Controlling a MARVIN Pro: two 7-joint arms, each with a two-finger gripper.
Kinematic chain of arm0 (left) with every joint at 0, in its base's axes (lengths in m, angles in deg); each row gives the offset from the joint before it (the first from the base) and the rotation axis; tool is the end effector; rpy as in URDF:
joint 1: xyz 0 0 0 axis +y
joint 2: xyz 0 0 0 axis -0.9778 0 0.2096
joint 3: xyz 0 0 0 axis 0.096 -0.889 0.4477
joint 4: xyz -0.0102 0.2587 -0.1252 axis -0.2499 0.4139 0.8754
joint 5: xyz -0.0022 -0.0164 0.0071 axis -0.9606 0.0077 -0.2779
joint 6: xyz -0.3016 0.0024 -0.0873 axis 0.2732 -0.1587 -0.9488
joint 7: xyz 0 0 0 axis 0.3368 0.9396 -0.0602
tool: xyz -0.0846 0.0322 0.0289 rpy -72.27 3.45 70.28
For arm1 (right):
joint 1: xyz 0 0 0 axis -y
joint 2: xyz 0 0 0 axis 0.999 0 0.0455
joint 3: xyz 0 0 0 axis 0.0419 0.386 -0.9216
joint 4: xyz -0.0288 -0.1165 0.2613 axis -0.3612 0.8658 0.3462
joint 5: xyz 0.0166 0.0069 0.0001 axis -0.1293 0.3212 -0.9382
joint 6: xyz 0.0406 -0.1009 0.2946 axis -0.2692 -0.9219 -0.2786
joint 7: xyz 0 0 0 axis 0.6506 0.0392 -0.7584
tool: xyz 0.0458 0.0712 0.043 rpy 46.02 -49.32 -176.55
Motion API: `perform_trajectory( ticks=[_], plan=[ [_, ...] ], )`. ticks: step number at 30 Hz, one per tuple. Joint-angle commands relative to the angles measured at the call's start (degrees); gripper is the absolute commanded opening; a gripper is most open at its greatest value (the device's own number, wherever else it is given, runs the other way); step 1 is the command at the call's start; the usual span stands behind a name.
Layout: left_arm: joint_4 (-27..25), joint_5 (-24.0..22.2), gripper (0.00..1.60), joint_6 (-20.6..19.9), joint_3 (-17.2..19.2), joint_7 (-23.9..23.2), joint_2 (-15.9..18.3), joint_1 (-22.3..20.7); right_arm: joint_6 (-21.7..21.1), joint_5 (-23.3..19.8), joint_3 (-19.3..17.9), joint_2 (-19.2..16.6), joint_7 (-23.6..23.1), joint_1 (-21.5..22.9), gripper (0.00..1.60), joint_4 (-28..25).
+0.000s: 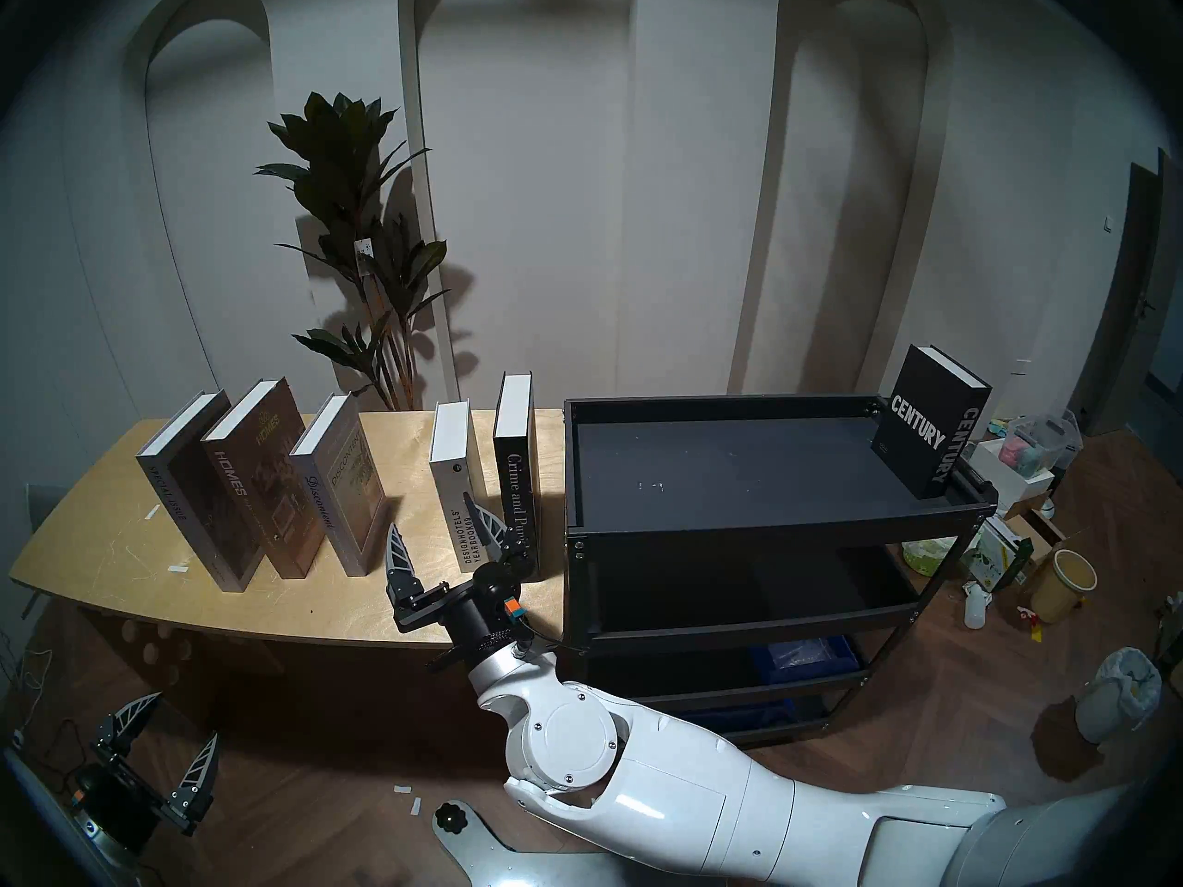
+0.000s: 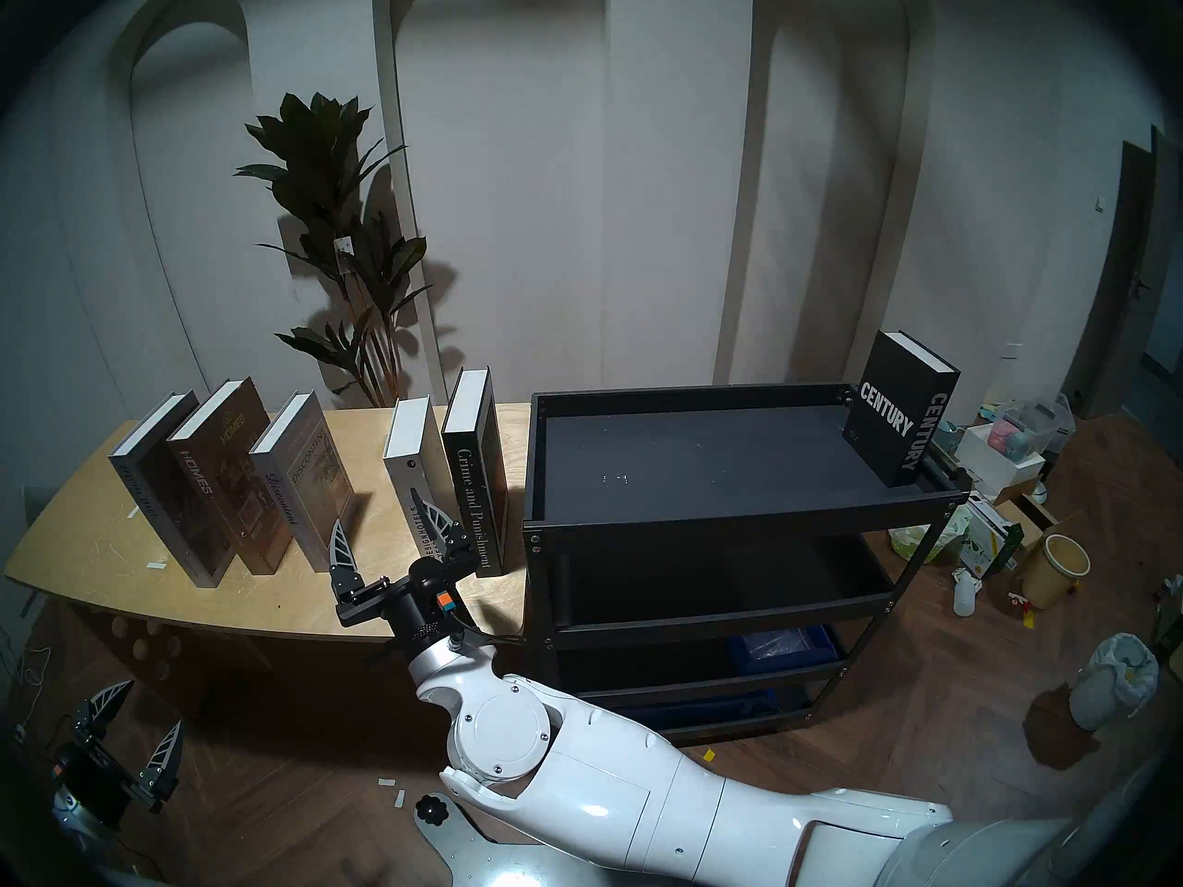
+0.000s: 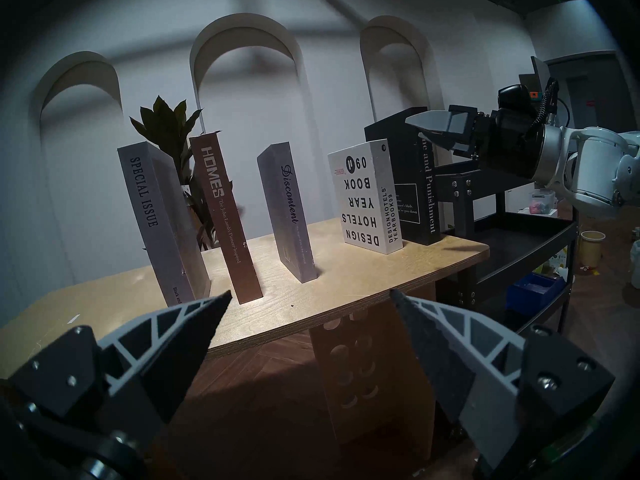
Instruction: Move the books from the display table onto the shelf, standing them upright with spines facing out and tallest at one end
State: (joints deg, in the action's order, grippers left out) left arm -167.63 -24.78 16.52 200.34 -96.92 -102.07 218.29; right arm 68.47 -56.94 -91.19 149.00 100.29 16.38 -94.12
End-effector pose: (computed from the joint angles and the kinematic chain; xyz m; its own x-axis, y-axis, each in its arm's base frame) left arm 0.0630 0.2832 -0.3269 -0.0335 -0.1941 0.9804 -0.2638 -0.9445 -0.1960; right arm 0.3107 0.3037 -0.2887 -0.1740 -0.3356 0.9258 0.6058 -0.7777 -0.1681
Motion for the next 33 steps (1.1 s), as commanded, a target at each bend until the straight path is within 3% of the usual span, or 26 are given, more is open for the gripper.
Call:
perform_trajectory(
  ticks=[1, 11, 23, 33],
  plan=[
    [0.01, -1.22, 1.6, 0.14, 0.59, -0.64, 0.44, -0.14, 0.01, 2.71, 1.48, 1.35, 6.21, 2.13, 1.6, -0.68],
    [0.42, -2.44, 1.6, 0.17, 0.71, -1.95, 0.62, -0.23, -1.58, 5.61, 4.53, 2.55, 16.04, 4.38, 1.6, 0.72],
    [0.99, -3.91, 1.6, 0.19, 0.81, -3.56, 0.86, -0.42, -6.08, 7.93, 8.9, 8.21, 26.77, 9.48, 1.6, 4.82],
    [1.55, -5.17, 1.6, 0.2, 0.91, -4.95, 1.03, -0.72, -9.9, 7.47, 13.77, 13.16, 35.89, 13.32, 1.6, 11.74]
  ],
)
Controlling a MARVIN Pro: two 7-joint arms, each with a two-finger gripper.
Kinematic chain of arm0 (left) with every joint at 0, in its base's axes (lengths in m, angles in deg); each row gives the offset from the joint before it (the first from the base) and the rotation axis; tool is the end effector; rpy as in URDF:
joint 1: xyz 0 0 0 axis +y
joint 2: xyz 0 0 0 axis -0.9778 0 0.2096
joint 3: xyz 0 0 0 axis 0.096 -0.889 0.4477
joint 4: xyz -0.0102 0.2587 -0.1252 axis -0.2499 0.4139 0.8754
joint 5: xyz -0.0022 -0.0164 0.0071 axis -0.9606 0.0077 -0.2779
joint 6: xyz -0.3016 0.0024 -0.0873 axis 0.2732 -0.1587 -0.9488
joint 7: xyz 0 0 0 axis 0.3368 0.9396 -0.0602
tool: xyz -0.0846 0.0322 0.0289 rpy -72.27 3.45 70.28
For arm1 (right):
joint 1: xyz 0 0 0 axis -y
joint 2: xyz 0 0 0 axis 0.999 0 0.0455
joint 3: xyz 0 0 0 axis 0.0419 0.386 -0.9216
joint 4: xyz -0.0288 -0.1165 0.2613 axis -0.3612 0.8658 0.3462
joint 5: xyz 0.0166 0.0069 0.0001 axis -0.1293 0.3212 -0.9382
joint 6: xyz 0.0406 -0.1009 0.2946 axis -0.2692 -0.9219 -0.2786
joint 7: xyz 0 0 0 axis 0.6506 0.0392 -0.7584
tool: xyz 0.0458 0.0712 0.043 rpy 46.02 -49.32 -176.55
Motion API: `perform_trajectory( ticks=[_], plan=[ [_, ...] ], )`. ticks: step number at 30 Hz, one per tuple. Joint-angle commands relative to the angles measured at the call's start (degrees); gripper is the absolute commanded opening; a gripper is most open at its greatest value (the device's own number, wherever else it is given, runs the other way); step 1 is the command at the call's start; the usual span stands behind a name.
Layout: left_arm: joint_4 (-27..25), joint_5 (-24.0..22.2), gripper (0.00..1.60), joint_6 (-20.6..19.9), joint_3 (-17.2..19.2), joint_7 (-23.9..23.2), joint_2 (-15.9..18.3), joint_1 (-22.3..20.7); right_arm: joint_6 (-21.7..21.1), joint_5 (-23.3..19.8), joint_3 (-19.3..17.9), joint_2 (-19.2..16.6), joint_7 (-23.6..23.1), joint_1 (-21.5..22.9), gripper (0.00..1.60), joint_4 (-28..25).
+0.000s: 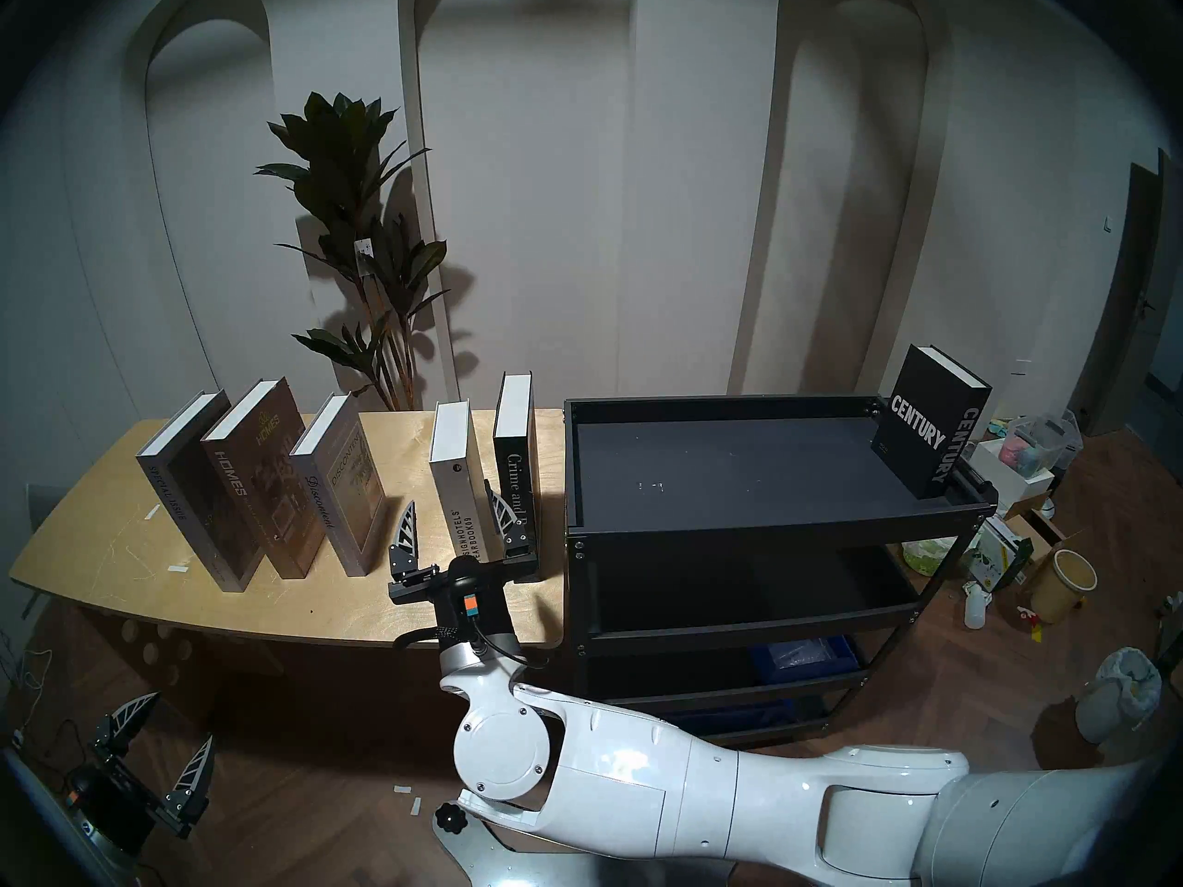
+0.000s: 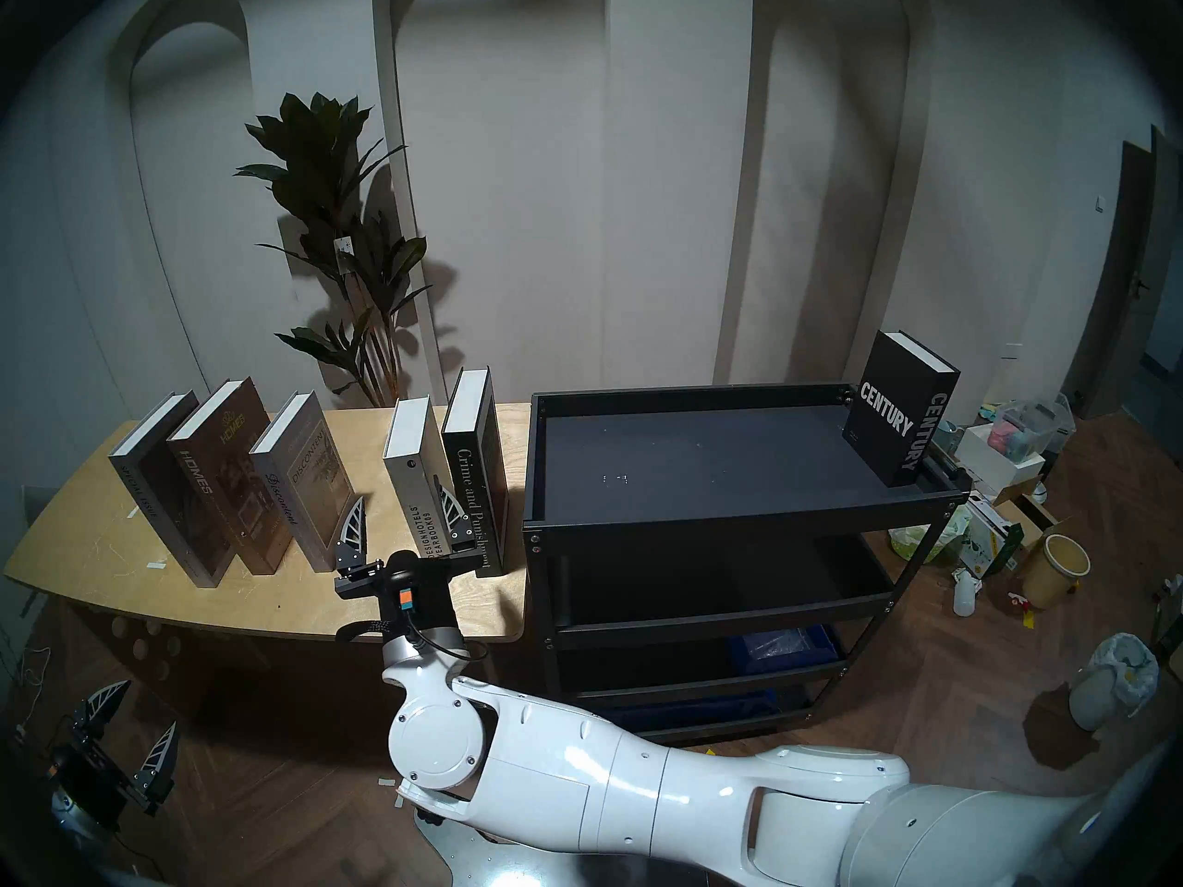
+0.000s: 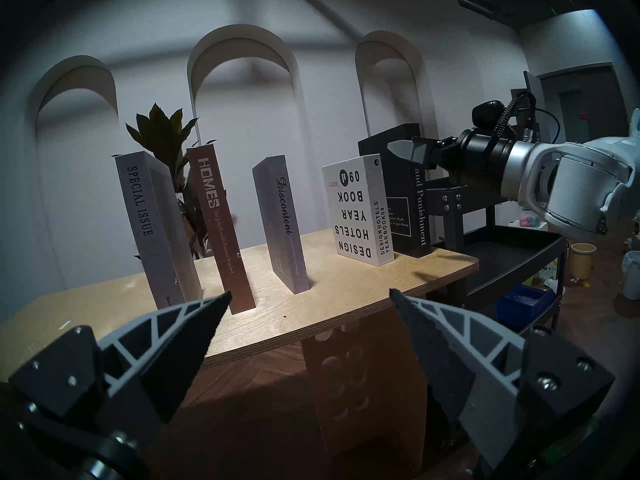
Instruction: Move the books from the display table onto the shelf, standing them upright with spines facing out and tallest at one end
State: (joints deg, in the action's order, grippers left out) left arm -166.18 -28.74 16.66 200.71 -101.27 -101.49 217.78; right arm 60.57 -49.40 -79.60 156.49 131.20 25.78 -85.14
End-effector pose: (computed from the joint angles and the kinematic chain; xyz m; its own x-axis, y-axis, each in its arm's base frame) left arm 0.0606 0.2857 -0.3248 -0.0685 -0.1610 0.9846 -0.2895 -0.9412 -0.1740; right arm 0.3190 0.3335 -0.2882 -0.3069 -0.1180 0.9444 0.3137 -0.9494 -0.0167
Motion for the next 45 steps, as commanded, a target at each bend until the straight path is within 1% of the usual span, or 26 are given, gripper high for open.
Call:
perform_trajectory(
  ticks=[1, 5, 6, 8, 11, 14, 16, 18, 19, 22, 24, 25, 26, 28, 32, 33, 35, 37, 38, 39, 42, 45],
  plan=[
    [0.14, -1.27, 1.6, 0.06, 0.55, -0.69, 0.47, -0.24, -2.15, -0.56, 2.25, 6.17, 5.63, 4.12, 1.6, 3.32],
    [0.39, -1.78, 1.6, 0.06, 0.59, -1.29, 0.53, -0.39, -3.08, -2.52, 3.21, 8.33, 9.24, 5.35, 1.6, 5.59],
    [0.43, -1.88, 1.6, 0.06, 0.6, -1.4, 0.54, -0.42, -3.3, -3.08, 3.26, 9.42, 9.85, 5.81, 1.6, 6.64],
    [0.55, -2.08, 1.6, 0.06, 0.62, -1.66, 0.57, -0.48, -3.51, -4.23, 3.54, 9.54, 10.96, 6.11, 1.6, 6.47],
    [0.72, -2.41, 1.6, 0.05, 0.66, -2.08, 0.61, -0.59, -3.81, -6.86, 4.01, 11.48, 12.38, 7.27, 1.6, 7.92],
    [0.88, -2.71, 1.6, 0.05, 0.69, -2.45, 0.65, -0.69, -4.15, -8.74, 4.84, 12.51, 13.37, 8.19, 1.6, 8.61],
    [1.02, -2.97, 1.6, 0.05, 0.72, -2.76, 0.68, -0.76, -4.38, -10.36, 5.53, 13.94, 14.42, 9.06, 1.6, 10.11],
    [1.12, -3.15, 1.6, 0.05, 0.74, -3.0, 0.71, -0.82, -4.38, -11.61, 6.12, 14.56, 15.16, 9.58, 1.6, 10.71],
    [1.2, -3.32, 1.6, 0.05, 0.75, -3.19, 0.73, -0.86, -4.42, -12.64, 6.64, 15.57, 15.87, 10.17, 1.6, 11.83],
    [1.38, -3.66, 1.6, 0.04, 0.79, -3.61, 0.78, -0.96, -4.32, -14.79, 7.69, 16.84, 17.35, 11.08, 1.6, 13.39],
    [1.54, -3.97, 1.6, 0.04, 0.82, -3.99, 0.83, -1.04, -4.21, -16.7, 8.66, 18.81, 18.83, 12.18, 1.6, 15.85],
    [1.6, -4.08, 1.6, 0.04, 0.83, -4.12, 0.85, -1.07, -4.11, -17.14, 8.91, 18.31, 19.12, 12.11, 1.6, 15.32],
    [1.67, -4.22, 1.6, 0.04, 0.84, -4.29, 0.87, -1.11, -4.01, -17.96, 9.3, 19.24, 19.86, 12.63, 1.6, 16.54],
    [1.8, -4.46, 1.6, 0.04, 0.86, -4.59, 0.91, -1.18, -3.81, -19.13, 9.73, 19.85, 20.76, 13.07, 1.6, 17.38],
    [2.13, -5.1, 1.6, 0.03, 0.92, -5.37, 1.01, -1.34, -2.9, -22.35, 11.12, 22.54, 23.0, 14.82, 1.6, 20.89],
    [2.19, -5.22, 1.6, 0.02, 0.93, -5.51, 1.03, -1.37, -2.65, -22.88, 11.16, 22.42, 23.15, 14.86, 1.6, 20.65],
    [2.42, -5.67, 1.6, 0.02, 0.96, -6.04, 1.11, -1.48, -1.62, -25.29, 12.57, 23.78, 23.83, 16.05, 1.6, 21.99],
    [2.6, -6.05, 1.6, 0.03, 0.95, -6.39, 1.2, -1.53, -0.51, -26.57, 14.28, 23.57, 24.15, 16.58, 1.6, 20.45],
    [2.66, -6.16, 1.6, 0.04, 0.94, -6.48, 1.23, -1.55, -0.17, -27.32, 15.2, 22.66, 23.78, 16.49, 1.6, 18.02],
    [2.74, -6.32, 1.6, 0.06, 0.91, -6.58, 1.28, -1.56, 0.17, -27.82, 16.44, 22.13, 24.68, 16.62, 1.6, 16.32],
    [2.8, -6.37, 1.6, 0.11, 0.84, -6.46, 1.31, -1.56, 1.69, -28.75, 21.12, 21.2, 25.12, 17.32, 1.6, 14.19],
    [2.87, -6.49, 1.6, 0.15, 0.78, -6.43, 1.37, -1.56, 2.55, -30.01, 23.79, 19.16, 25.12, 17.3, 1.6, 11.15]
  ],
)
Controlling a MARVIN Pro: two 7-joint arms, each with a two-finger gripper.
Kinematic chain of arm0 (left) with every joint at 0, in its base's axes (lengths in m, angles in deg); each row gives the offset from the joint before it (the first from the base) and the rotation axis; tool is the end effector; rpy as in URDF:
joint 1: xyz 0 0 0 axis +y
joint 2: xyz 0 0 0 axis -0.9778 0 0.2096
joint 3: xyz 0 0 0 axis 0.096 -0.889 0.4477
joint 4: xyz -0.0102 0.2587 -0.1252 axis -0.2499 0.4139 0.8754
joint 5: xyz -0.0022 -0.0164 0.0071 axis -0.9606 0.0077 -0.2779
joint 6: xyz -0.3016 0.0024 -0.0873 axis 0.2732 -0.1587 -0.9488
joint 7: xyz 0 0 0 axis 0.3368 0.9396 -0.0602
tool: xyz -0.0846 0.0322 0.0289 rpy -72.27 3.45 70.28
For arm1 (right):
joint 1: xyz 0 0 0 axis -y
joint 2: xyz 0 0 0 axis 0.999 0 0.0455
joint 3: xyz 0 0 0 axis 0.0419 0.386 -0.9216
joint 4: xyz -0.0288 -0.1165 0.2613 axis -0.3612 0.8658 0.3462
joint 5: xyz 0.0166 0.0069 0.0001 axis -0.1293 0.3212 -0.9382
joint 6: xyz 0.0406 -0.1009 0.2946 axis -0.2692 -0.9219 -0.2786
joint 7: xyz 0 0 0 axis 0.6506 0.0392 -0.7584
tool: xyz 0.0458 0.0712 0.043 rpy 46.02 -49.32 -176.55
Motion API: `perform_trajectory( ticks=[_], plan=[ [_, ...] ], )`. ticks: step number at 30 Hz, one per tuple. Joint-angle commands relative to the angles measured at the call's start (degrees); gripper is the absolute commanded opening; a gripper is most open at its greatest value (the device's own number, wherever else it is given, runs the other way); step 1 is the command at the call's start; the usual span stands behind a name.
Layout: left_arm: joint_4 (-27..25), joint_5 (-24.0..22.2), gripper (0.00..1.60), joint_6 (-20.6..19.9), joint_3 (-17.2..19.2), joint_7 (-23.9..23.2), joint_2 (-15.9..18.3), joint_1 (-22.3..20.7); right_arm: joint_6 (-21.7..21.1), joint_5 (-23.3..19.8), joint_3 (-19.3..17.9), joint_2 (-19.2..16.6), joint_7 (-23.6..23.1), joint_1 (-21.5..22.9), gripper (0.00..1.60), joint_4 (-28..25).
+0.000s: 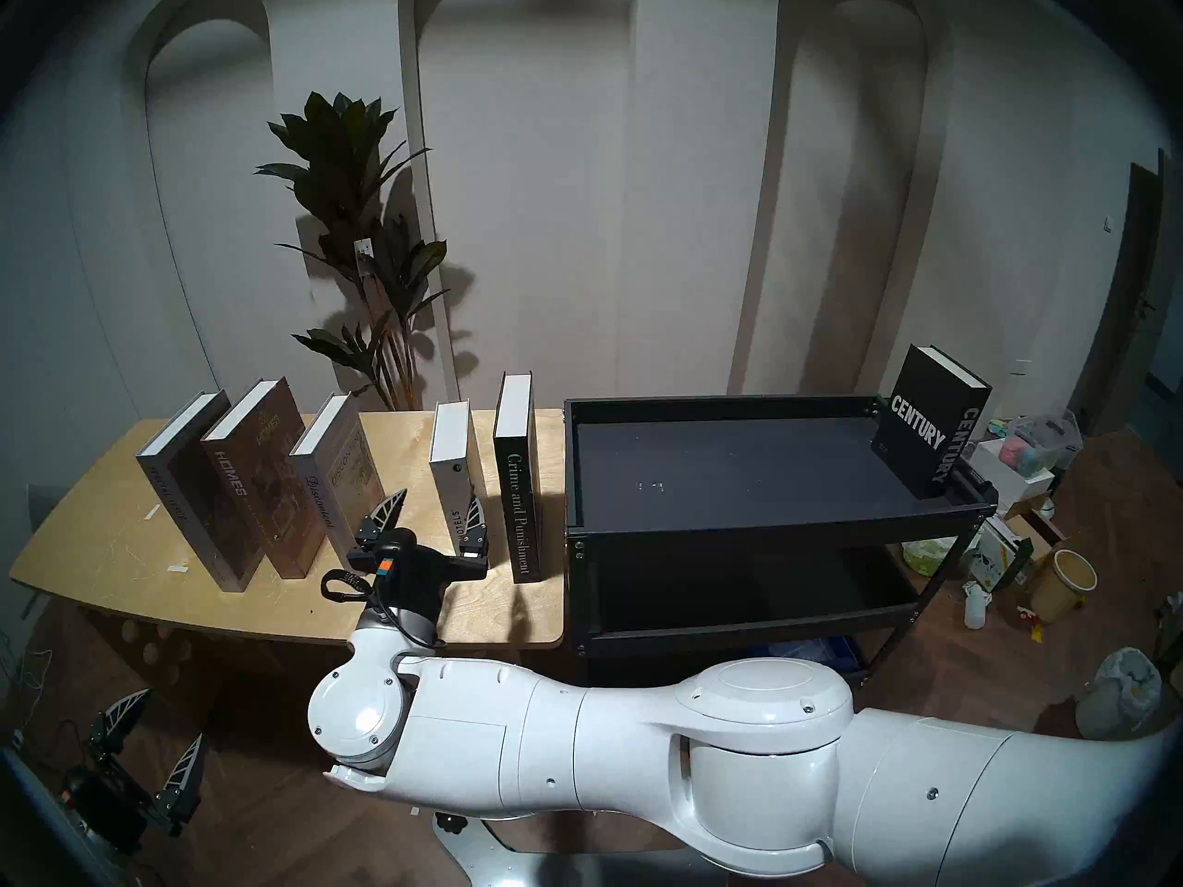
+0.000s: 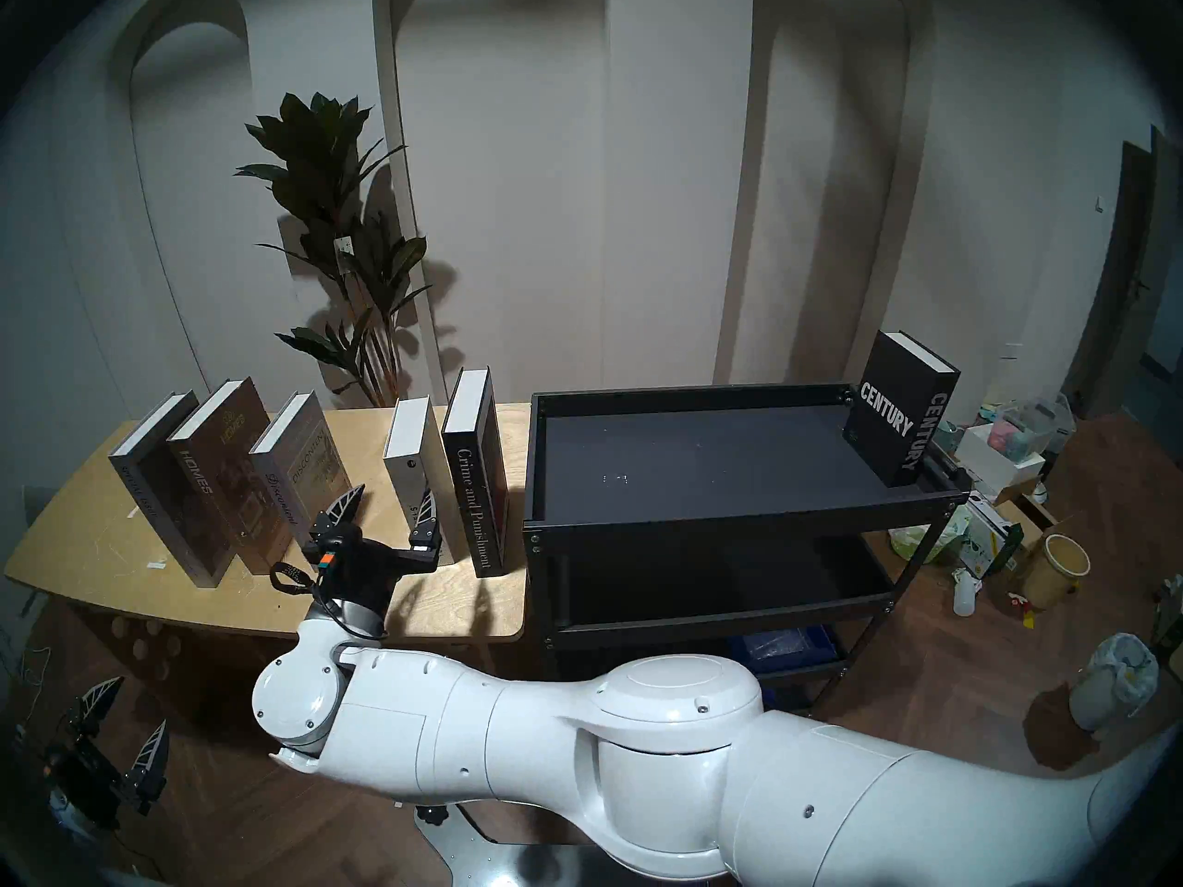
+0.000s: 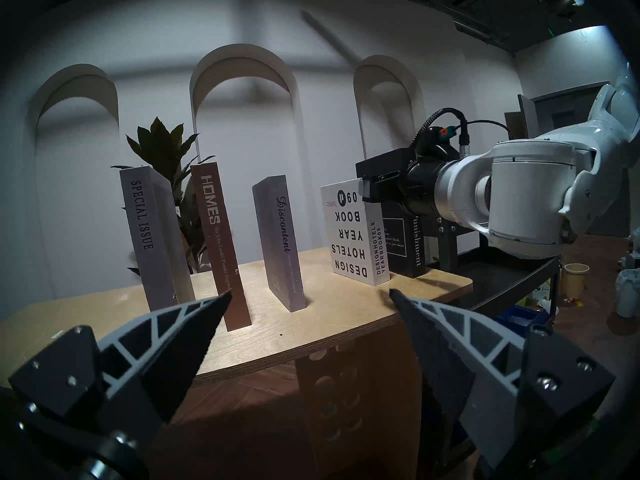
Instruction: Move the books from the display table onto the shelf, standing them upright with spines facing out and tallest at one end
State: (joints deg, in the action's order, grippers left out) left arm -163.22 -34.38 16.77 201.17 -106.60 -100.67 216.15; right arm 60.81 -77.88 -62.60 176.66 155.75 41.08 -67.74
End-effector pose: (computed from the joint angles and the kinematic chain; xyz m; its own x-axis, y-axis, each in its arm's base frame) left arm 0.0589 0.2926 -0.3242 -0.1251 -0.1117 0.9858 -0.3014 -0.9424 -0.1451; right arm 0.3154 0.4149 -0.2691 -0.1202 -0.1129 0.9863 0.0508 -0.9929 -0.1075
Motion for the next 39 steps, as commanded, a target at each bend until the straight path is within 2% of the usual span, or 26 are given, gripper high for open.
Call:
perform_trajectory(
  ticks=[1, 8, 17, 22, 25, 29, 39],
  plan=[
    [-0.07, -0.9, 1.6, 0.05, 0.31, -1.1, 0.56, 0.07, 2.53, -1.72, 7.05, -1.53, 0.57, 1.82, 1.6, -6.48],
    [0.13, -1.37, 1.6, 0.17, 0.18, -1.33, 0.75, 0.12, 1.45, 0.49, 6.12, -6.59, 0.57, 0.83, 1.6, -13.18],
    [0.19, -1.63, 1.6, 0.32, 0.01, -1.22, 0.91, 0.23, -1.29, 6.54, 0.34, -12.62, 0.57, 0.46, 1.6, -20.85],
    [0.4, -2.24, 1.6, 0.47, -0.1, -1.8, 1.16, 0.33, -5.78, 9.83, -3.88, -16.06, 0.57, -2.58, 1.6, -25.72],
    [0.62, -2.76, 1.6, 0.61, -0.2, -2.29, 1.36, 0.37, -7.7, 11.3, -6.33, -15.91, 0.57, -4.3, 1.6, -24.94],
    [0.95, -3.47, 1.6, 0.85, -0.39, -2.86, 1.66, 0.42, -9.86, 13.15, -8.5, -13.51, 0.57, -5.72, 1.6, -21.08],
    [0.83, -3.79, 1.6, 1.35, -0.99, -1.9, 2.12, 1.02, -10.4, 11.64, -8.31, -7.55, 0.57, -3.65, 1.6, -14.04]
  ],
)
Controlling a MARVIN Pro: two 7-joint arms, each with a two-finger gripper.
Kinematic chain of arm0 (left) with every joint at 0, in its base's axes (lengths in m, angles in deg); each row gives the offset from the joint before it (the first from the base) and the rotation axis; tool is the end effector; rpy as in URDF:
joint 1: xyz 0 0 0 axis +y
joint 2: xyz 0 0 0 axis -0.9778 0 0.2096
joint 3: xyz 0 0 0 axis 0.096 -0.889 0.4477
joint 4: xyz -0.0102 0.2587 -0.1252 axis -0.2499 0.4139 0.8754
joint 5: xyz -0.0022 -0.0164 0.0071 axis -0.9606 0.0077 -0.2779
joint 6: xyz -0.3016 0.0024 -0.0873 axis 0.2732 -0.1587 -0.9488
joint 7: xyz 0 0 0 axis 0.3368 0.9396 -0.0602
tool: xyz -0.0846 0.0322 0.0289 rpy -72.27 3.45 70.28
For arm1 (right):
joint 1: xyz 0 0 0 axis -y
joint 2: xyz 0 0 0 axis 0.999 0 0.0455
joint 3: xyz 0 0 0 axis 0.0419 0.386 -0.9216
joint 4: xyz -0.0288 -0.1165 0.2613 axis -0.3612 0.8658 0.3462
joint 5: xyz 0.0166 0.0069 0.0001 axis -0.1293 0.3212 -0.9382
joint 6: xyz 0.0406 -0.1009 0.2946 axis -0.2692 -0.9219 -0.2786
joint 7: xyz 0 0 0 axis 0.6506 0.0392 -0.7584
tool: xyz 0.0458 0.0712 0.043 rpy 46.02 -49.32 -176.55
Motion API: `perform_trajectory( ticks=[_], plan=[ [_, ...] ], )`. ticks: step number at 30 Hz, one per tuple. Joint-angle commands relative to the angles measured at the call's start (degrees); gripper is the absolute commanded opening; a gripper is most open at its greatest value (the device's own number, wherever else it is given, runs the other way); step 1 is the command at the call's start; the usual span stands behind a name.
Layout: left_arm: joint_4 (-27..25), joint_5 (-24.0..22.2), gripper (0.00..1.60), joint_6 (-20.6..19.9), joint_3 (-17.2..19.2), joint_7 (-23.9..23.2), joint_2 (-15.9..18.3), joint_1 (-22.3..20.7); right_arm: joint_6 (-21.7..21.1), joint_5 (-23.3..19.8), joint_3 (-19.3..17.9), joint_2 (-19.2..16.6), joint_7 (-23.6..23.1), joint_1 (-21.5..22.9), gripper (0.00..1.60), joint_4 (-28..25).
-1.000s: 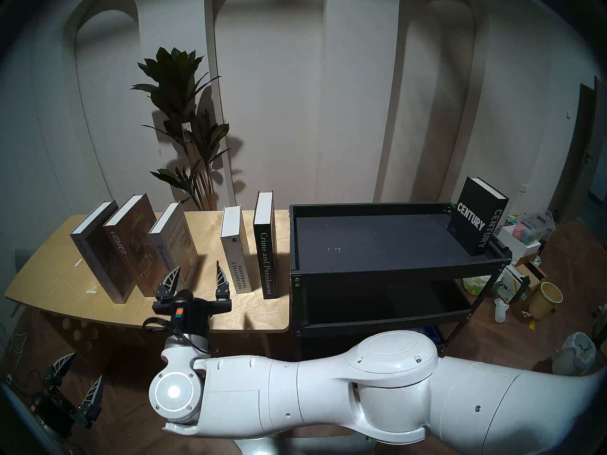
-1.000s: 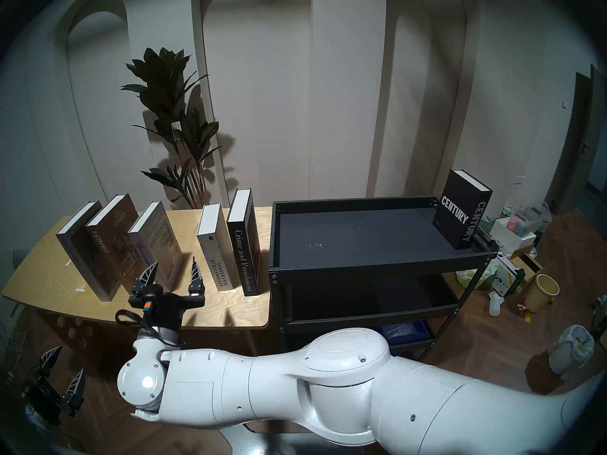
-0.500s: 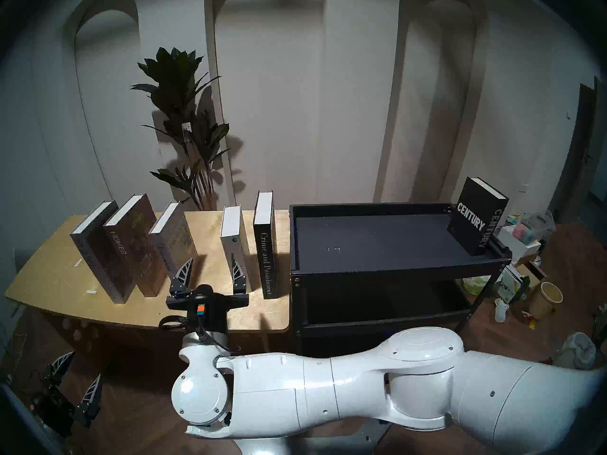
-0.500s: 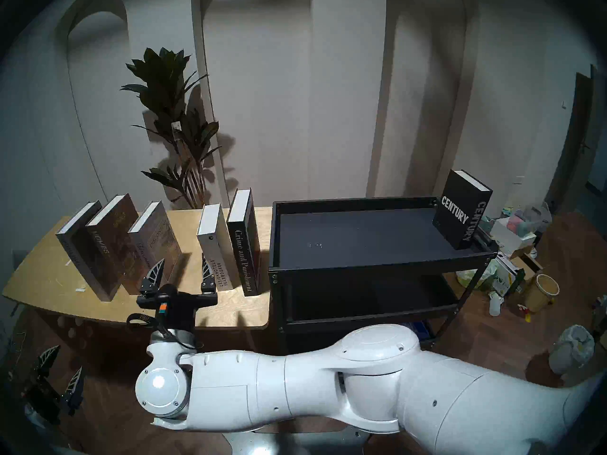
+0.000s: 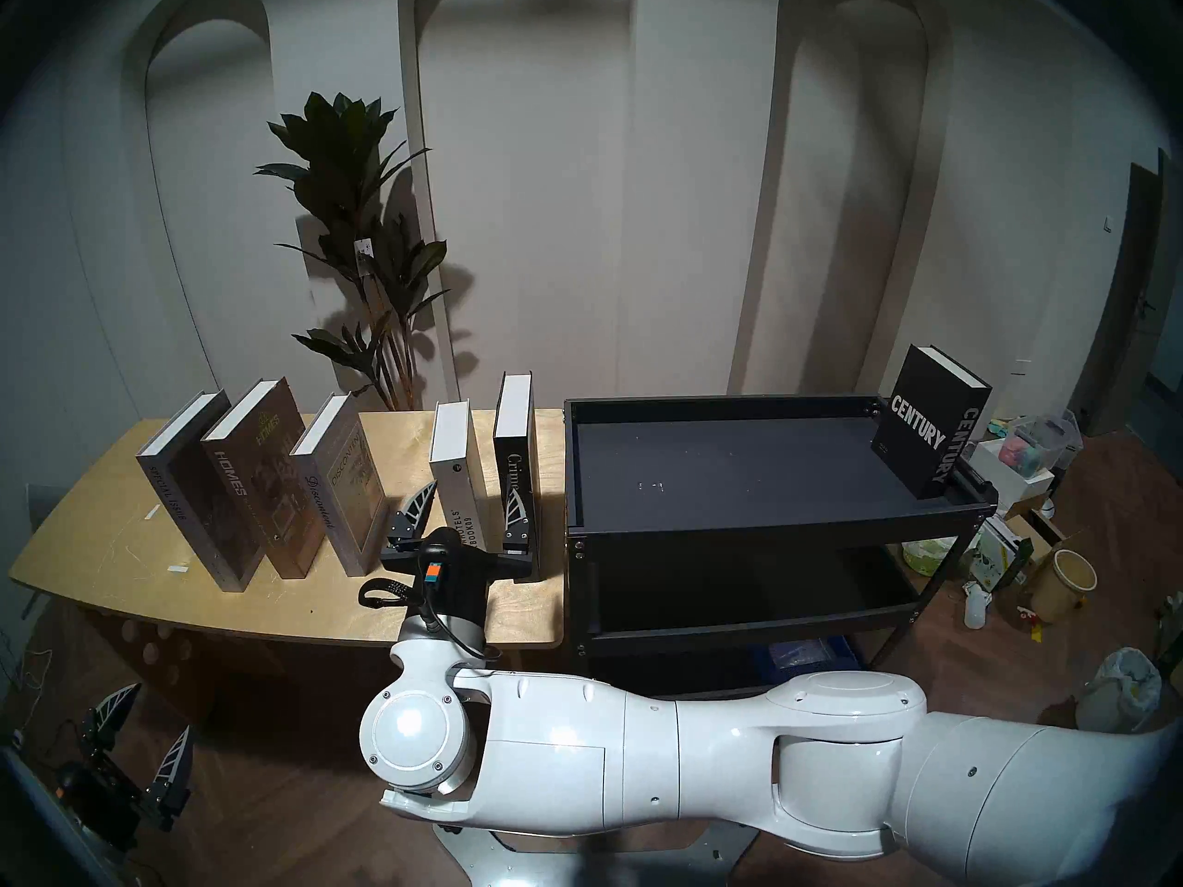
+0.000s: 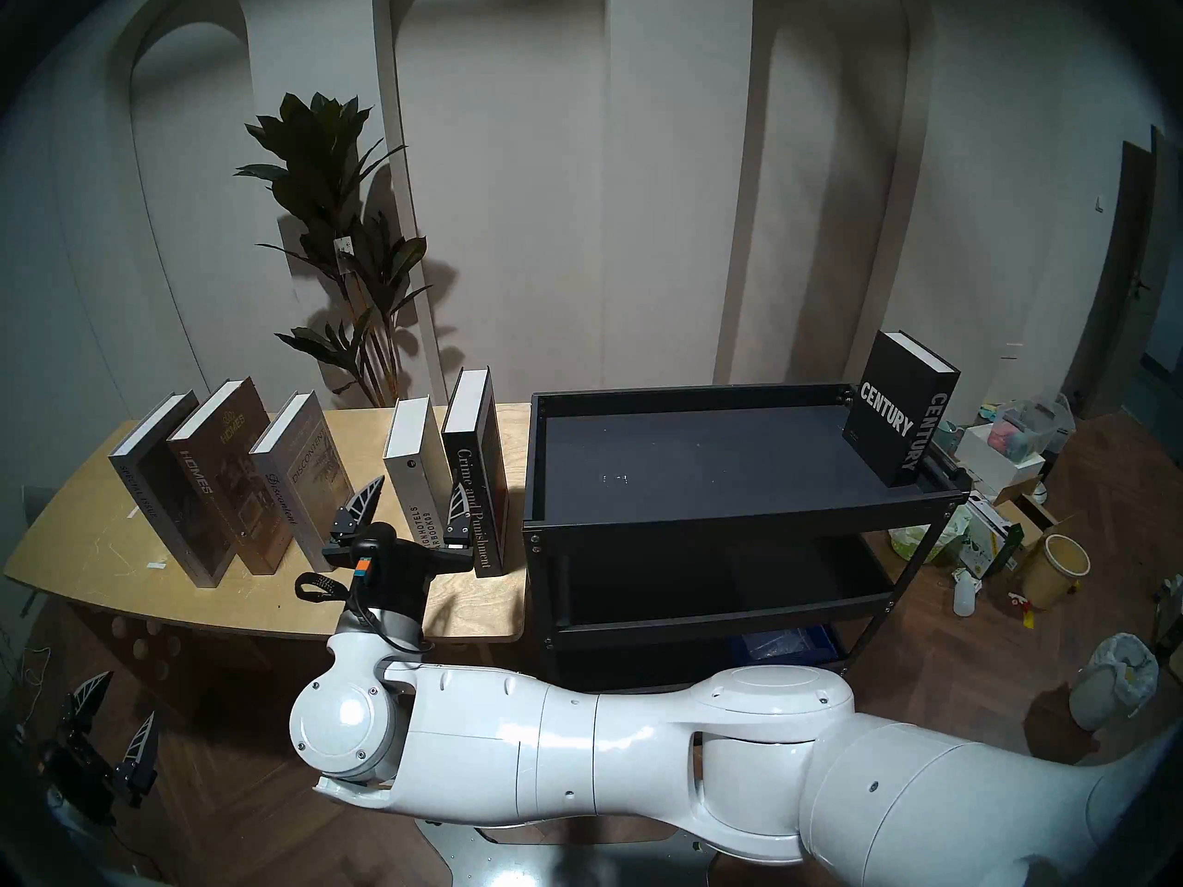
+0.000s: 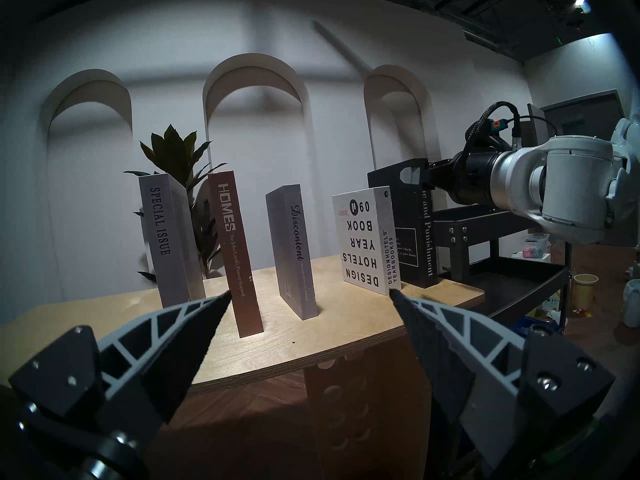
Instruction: Move the books from the display table onto the shelf, standing them upright with spines facing out and tallest at one end
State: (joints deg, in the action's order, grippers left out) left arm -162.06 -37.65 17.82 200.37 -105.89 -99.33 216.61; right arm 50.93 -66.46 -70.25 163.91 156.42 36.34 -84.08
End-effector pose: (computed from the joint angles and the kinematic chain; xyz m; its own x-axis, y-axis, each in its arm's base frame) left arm 0.0589 0.2989 -0.3226 -0.1493 -0.0952 0.9842 -0.2742 -0.9523 -0.1337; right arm 0.3182 0.3568 -0.2574 -0.1761 -0.0477 0.9832 0.0034 -0.9989 -0.0478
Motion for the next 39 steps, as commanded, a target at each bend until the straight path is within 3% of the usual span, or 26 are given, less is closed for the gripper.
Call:
perform_trajectory(
  ticks=[1, 23, 39],
  plan=[
    [-0.34, -0.54, 1.6, 0.35, -0.25, -2.52, 0.83, 0.62, -0.53, 0.18, -0.68, 5.62, -0.11, 1.26, 1.6, 2.95],
    [-0.36, -1.52, 1.6, 1.46, -1.39, -1.45, 1.88, 1.74, 2.73, -3.64, -2.17, 12.93, -8.18, 4.16, 1.6, 16.73],
    [-0.19, -2.55, 1.6, 2.34, -2.2, -1.23, 2.74, 2.49, 5.54, -5.97, -4.02, 15.19, -12.42, 7.27, 1.6, 24.69]
  ],
)
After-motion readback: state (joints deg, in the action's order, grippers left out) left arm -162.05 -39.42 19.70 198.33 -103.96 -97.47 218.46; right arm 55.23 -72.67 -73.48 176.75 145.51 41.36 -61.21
